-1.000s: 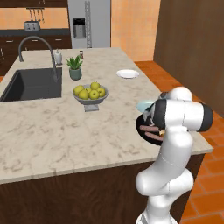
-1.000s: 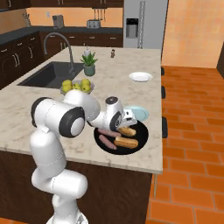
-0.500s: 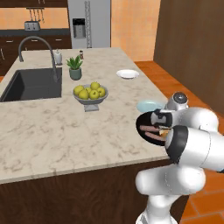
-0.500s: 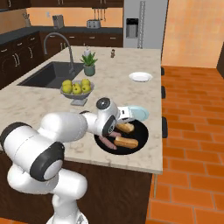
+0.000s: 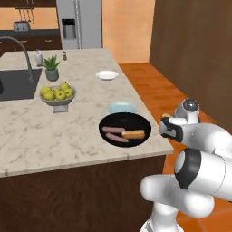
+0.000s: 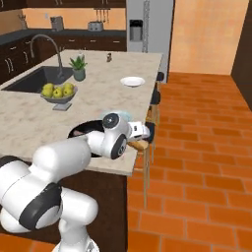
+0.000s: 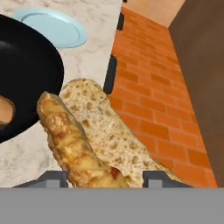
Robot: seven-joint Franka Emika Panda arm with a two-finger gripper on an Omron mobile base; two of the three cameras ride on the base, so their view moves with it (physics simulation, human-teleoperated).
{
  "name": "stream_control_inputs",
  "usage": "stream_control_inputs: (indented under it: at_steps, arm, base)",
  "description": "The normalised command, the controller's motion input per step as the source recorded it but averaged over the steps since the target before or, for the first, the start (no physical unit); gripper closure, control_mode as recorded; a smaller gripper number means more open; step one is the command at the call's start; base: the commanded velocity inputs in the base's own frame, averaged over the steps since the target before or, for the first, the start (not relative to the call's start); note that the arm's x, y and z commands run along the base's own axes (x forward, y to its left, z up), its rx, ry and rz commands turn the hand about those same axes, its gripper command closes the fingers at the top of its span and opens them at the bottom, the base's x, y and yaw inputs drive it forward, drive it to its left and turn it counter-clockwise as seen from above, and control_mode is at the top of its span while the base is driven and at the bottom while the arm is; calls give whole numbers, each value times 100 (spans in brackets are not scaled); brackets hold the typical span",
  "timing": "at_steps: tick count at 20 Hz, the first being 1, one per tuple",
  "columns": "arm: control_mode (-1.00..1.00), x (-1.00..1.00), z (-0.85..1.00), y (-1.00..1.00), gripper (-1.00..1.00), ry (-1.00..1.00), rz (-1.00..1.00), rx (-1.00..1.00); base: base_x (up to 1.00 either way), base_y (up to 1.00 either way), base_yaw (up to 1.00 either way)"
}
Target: Place one bun and one sausage from the bowl on each plate.
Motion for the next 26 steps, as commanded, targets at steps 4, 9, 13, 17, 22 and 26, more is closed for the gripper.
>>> stream_control_inputs:
  at_steps: [4, 9, 13, 17, 22, 26]
  arm:
    - [100, 0, 0, 0, 100, 0, 0, 0]
    - [100, 0, 0, 0, 100, 0, 0, 0]
    - [100, 0, 0, 0, 100, 0, 0, 0]
    - [100, 0, 0, 0, 100, 0, 0, 0]
    - [100, 0, 0, 0, 100, 0, 0, 0]
    - [100, 0, 0, 0, 100, 0, 0, 0]
  base:
    - [52, -100, 0]
    - [62, -100, 0]
    - [28, -97, 15]
    - [0, -24, 56]
    - [0, 0, 73]
    - [1, -7, 66]
